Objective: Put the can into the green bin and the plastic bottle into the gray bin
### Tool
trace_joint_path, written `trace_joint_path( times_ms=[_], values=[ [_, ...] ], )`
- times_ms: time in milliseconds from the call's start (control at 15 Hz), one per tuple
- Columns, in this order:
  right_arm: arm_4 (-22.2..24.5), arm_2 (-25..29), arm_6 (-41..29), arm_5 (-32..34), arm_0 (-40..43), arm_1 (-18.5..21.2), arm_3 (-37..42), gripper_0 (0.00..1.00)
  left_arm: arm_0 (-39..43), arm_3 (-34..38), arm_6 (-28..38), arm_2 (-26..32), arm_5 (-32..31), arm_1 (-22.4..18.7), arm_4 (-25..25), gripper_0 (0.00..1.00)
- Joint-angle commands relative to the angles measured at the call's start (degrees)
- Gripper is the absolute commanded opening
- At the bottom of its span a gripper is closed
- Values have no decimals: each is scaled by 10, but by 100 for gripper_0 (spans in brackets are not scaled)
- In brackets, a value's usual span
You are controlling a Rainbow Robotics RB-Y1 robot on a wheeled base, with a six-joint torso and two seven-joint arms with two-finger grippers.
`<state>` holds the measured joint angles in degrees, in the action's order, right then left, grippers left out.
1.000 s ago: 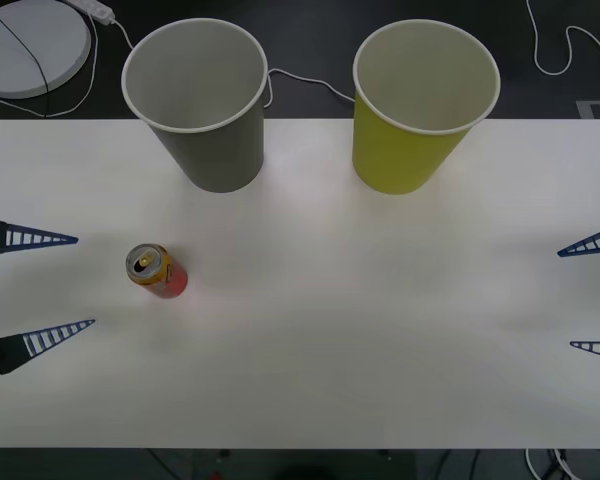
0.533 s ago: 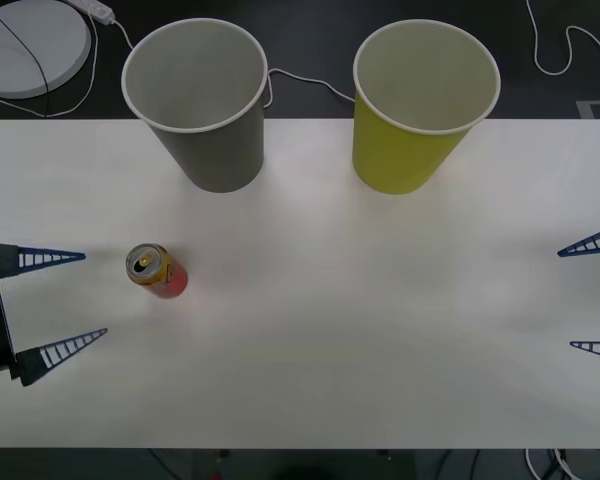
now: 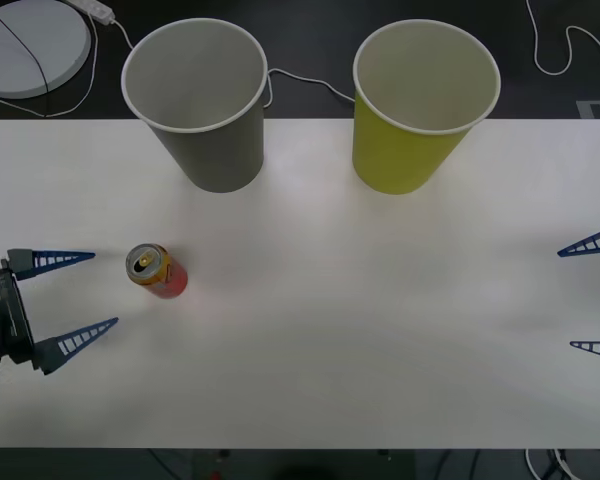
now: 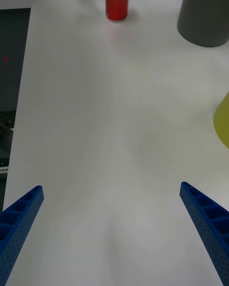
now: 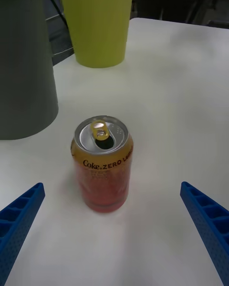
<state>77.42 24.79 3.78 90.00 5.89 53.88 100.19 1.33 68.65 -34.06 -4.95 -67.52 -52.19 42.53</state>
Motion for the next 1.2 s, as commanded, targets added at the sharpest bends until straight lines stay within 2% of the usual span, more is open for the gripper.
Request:
trace_joint_path(
  times_ms=[67, 600, 1200],
  values=[
    [0, 0, 0, 0, 0, 0, 0, 100, -20, -48, -40, -5, -10, 25, -4, 100],
    [0, 0, 0, 0, 0, 0, 0, 100, -92, -177, -77, -18, -52, 85, -4, 100],
    [0, 0, 0, 0, 0, 0, 0, 100, -114, -185, -89, -18, -27, 132, 21, 100]
  ],
)
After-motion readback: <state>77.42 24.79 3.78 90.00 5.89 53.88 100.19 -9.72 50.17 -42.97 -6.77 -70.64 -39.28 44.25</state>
